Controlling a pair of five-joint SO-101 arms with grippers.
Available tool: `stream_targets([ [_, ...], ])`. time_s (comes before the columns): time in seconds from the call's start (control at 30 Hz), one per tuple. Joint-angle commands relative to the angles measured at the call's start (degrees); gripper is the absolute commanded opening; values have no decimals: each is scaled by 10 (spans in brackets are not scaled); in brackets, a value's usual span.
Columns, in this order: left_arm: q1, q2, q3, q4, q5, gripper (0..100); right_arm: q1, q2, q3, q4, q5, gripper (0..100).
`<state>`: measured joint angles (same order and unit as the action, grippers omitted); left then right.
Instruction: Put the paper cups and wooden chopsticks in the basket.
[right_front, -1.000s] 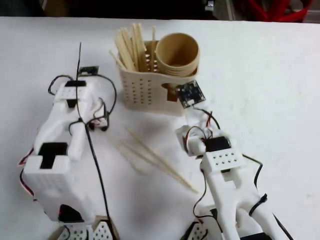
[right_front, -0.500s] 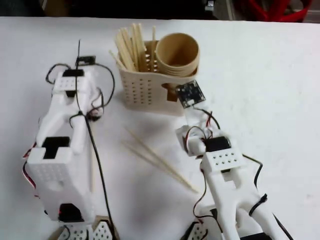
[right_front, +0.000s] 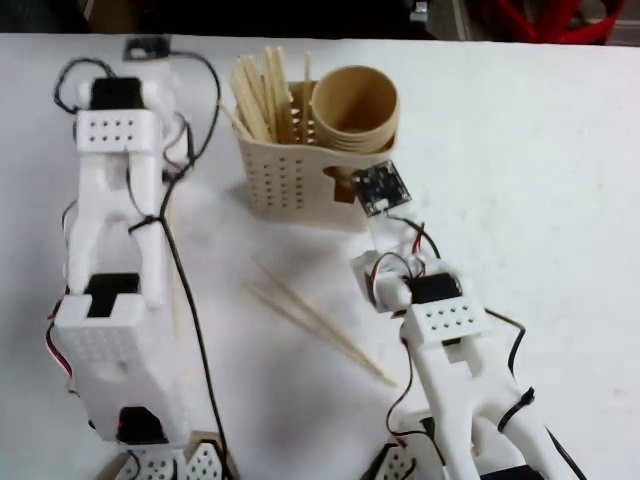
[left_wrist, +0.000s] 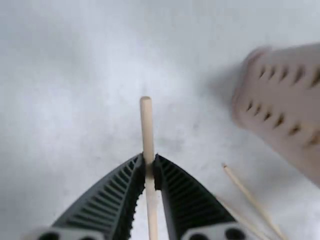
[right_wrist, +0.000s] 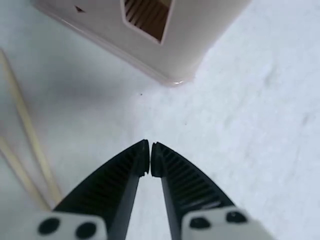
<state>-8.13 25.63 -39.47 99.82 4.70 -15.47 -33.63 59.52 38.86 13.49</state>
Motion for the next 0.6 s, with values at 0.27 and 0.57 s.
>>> stream_targets([
  [0.27, 35, -8, -380, 25, 3, 22, 5, -20, -4, -6, 7, 21],
  [0.57, 123, -15, -561, -21, 3, 22, 3, -21, -4, -6, 7, 21],
])
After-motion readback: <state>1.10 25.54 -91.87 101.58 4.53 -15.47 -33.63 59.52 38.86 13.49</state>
